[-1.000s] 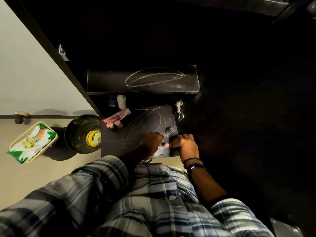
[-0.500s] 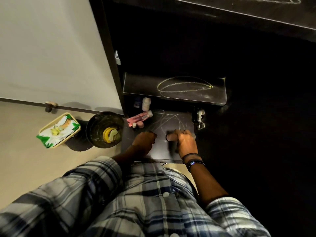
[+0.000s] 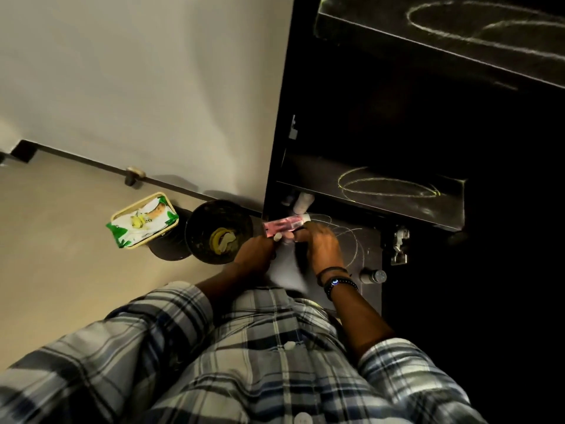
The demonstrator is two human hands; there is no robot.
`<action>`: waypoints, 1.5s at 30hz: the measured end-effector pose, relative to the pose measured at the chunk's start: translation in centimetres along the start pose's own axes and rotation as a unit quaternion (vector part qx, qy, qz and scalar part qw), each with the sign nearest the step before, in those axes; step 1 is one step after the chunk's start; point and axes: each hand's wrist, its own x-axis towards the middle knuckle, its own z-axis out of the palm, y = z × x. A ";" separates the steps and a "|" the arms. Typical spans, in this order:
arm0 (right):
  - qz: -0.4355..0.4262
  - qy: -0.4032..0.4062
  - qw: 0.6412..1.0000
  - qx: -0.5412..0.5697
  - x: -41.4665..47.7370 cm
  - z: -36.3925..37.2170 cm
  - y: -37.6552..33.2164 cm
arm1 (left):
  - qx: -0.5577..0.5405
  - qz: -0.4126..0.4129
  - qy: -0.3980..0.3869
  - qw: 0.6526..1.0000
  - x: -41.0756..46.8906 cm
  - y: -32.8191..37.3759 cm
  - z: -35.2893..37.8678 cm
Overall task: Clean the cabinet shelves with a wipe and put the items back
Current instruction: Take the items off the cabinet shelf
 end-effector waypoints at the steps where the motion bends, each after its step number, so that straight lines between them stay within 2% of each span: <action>1: 0.002 -0.007 1.000 -0.007 0.4 0.4 0.1 | 0.003 -0.006 -0.002 1.000 0.0 -0.2 -0.1; 5: -0.002 -0.040 0.999 -0.022 1.3 1.5 0.4 | -0.001 -0.016 -0.007 1.000 0.0 -0.6 -0.3; 10: -0.008 0.015 0.999 0.050 -0.1 0.2 0.4 | -0.004 -0.014 -0.003 1.000 0.1 -0.9 -0.4; 13: 0.068 0.002 0.998 0.008 -1.7 -0.2 2.4 | -0.014 -0.016 0.010 1.000 0.2 -0.4 -0.3; 17: 0.190 -0.081 0.975 -0.084 -4.3 -0.9 5.6 | -0.060 0.002 0.048 0.997 0.0 0.2 0.3; 20: 0.263 -0.111 0.957 -0.057 -6.6 -0.6 7.4 | -0.042 -0.020 0.081 0.996 0.2 0.3 1.2; 23: 0.294 -0.122 0.947 -0.033 -8.0 -0.3 8.3 | -0.080 -0.006 0.066 0.995 0.0 0.6 1.9; 30: 0.295 -0.102 0.949 0.037 -8.8 0.3 8.5 | -0.070 -0.040 0.074 0.994 -1.2 1.4 2.3; 33: 0.258 -0.073 0.950 0.157 -8.1 0.4 7.1 | -0.045 -0.046 0.084 0.994 -1.6 1.3 2.2; 36: 0.216 -0.076 0.954 0.195 -6.8 0.2 5.3 | -0.039 -0.013 0.068 0.997 -2.2 1.5 2.5; 39: 0.151 -0.063 0.960 0.226 -5.6 0.4 4.6 | -0.069 0.067 0.030 0.995 -2.6 1.9 3.1; 41: 0.138 -0.079 0.954 0.253 -5.2 0.8 4.0 | -0.080 0.109 0.009 0.991 -3.0 2.4 3.3; 45: 0.113 -0.129 0.933 0.317 -5.3 0.7 3.9 | -0.083 0.091 -0.005 0.992 -3.2 3.2 3.1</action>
